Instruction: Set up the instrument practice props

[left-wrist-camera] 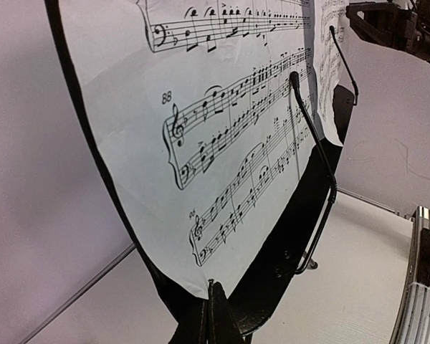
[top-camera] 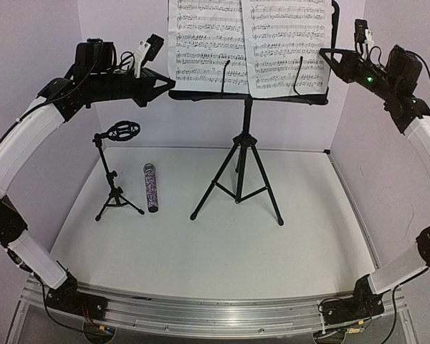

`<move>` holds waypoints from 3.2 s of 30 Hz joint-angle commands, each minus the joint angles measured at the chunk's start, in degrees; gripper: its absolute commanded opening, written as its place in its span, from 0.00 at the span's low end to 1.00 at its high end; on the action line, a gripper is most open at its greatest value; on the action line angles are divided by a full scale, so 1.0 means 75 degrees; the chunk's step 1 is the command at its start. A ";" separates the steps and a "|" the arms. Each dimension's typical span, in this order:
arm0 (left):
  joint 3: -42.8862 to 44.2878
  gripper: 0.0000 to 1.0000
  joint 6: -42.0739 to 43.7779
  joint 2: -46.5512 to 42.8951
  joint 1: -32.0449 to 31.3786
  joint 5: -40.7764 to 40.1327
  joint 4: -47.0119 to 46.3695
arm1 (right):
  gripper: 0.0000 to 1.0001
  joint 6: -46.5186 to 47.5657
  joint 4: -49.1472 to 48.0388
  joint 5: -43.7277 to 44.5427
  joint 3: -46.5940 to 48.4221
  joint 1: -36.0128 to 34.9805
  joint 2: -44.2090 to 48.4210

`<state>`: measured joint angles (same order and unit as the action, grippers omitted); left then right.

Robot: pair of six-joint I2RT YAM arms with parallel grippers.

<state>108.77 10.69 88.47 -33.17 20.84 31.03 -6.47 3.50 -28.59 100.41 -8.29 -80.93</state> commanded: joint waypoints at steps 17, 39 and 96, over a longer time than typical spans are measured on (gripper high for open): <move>0.0027 0.00 0.0021 -0.0060 0.0039 0.0039 -0.0082 | 0.00 0.0304 -0.0083 0.0467 -0.0737 0.0053 0.0654; -0.0251 0.00 -0.0058 -0.0215 0.0040 0.0107 -0.0126 | 0.00 0.1086 0.1300 0.0307 -0.0158 0.0130 0.0484; -0.0209 0.00 0.0016 -0.0206 0.0038 0.0106 -0.0398 | 0.04 0.1553 0.1467 0.0736 -0.0043 0.0206 0.0699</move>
<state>107.11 10.87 88.31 -33.17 21.06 29.90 4.72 15.10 -24.06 100.59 -7.03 -77.60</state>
